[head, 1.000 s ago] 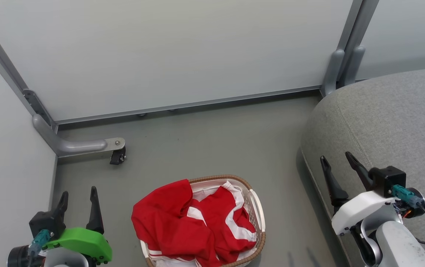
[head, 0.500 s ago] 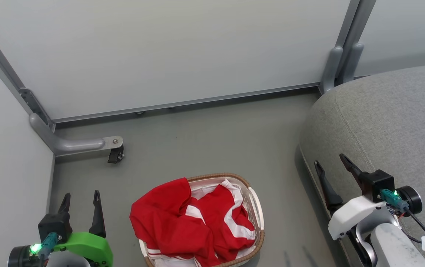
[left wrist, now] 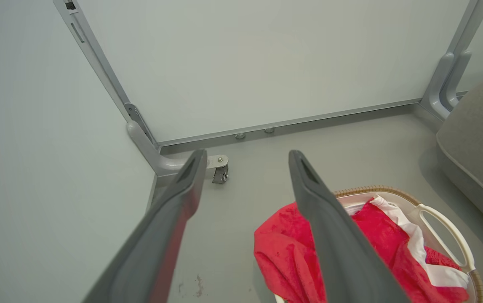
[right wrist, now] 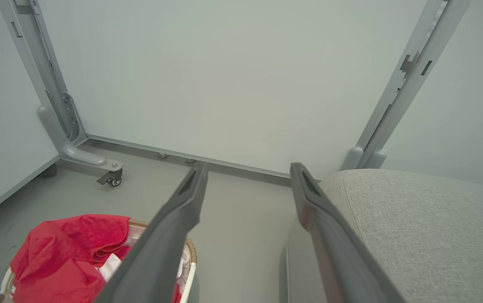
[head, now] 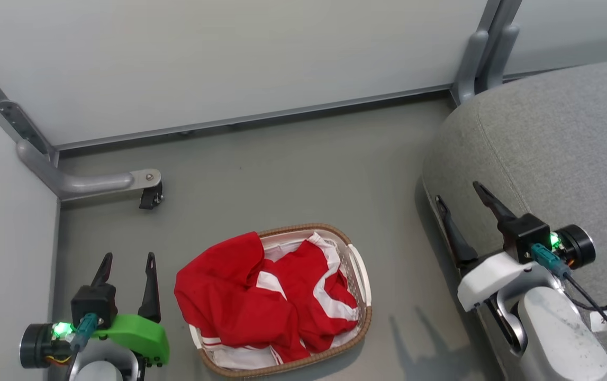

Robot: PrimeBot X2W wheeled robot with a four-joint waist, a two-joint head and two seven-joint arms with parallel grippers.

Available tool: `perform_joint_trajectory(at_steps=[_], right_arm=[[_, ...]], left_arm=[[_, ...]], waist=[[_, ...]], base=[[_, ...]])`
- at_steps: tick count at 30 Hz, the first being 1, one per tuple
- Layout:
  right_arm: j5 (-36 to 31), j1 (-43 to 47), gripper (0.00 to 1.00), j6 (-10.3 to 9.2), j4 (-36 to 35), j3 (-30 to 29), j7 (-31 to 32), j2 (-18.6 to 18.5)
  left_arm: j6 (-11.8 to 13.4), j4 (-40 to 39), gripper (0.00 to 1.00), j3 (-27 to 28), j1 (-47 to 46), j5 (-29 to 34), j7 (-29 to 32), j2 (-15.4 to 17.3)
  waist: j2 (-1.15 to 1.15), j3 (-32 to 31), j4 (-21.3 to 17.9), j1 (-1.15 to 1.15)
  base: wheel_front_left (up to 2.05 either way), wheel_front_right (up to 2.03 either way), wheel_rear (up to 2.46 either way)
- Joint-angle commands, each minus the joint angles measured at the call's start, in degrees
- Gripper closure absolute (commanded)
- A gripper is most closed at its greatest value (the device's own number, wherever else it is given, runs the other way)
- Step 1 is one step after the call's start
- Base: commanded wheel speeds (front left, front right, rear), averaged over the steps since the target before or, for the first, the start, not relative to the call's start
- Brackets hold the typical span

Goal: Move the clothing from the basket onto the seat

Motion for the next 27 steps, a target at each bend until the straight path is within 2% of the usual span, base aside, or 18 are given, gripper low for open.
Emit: perform_joint_trajectory(at_steps=[1,16,27], right_arm=[[-0.4,-1.4,0.00,-0.04,-0.7,0.3,-0.3,0.3],[-0.5,-10.5,0.00,-0.05,-6.4,3.8,-0.2,3.4],[-0.7,-14.5,0.00,-0.05,-9.1,4.9,-0.2,4.4]], left_arm=[[-0.4,0.2,0.00,-0.2,-1.7,0.1,-0.2,-0.2],[-1.5,4.5,0.00,-5.7,-12.1,-0.6,-0.2,1.8],[-1.5,9.1,0.00,-12.3,-17.7,-3.2,-0.2,4.4]], waist=[[0.00,3.8,-1.6,0.00],[0.00,18.8,-8.3,0.00],[0.00,27.9,-10.8,0.00]], base=[[0.00,0.00,0.00],[0.00,0.00,0.00],[0.00,0.00,0.00]])
